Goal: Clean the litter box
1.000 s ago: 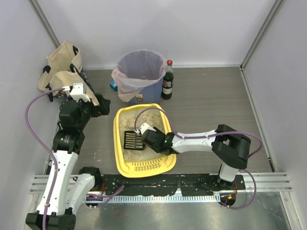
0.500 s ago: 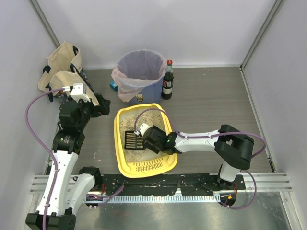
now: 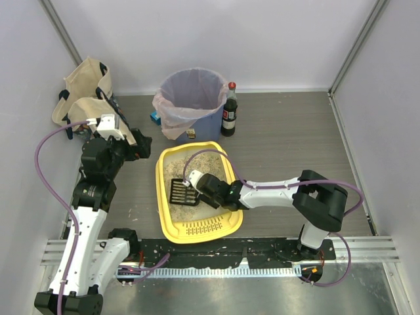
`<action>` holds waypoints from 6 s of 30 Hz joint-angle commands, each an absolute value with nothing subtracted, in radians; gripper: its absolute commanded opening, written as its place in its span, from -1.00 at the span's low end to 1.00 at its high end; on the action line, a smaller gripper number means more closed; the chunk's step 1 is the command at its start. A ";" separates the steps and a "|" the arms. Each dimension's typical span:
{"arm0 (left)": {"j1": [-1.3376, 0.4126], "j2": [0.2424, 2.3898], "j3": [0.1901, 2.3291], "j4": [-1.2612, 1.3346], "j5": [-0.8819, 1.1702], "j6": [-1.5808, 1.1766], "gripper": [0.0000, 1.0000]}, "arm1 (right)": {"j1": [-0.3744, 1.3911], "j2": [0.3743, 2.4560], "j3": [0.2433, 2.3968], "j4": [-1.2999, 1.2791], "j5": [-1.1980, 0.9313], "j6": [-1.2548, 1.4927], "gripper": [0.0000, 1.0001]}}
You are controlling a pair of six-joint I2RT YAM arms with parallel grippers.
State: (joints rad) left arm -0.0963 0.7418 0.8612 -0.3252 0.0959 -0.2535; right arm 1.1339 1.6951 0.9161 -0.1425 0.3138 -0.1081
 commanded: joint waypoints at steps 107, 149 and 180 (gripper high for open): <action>-0.310 1.072 0.950 -0.311 0.764 -0.278 -0.46 | 1.330 1.302 1.026 -0.354 0.610 0.218 -0.97; -0.157 1.166 0.916 -0.295 0.992 -0.753 -1.00 | 1.290 0.902 0.700 0.072 0.571 0.210 0.43; -0.132 1.193 0.881 -0.268 1.051 -0.784 -1.00 | 1.359 0.890 0.595 0.420 0.634 0.064 0.22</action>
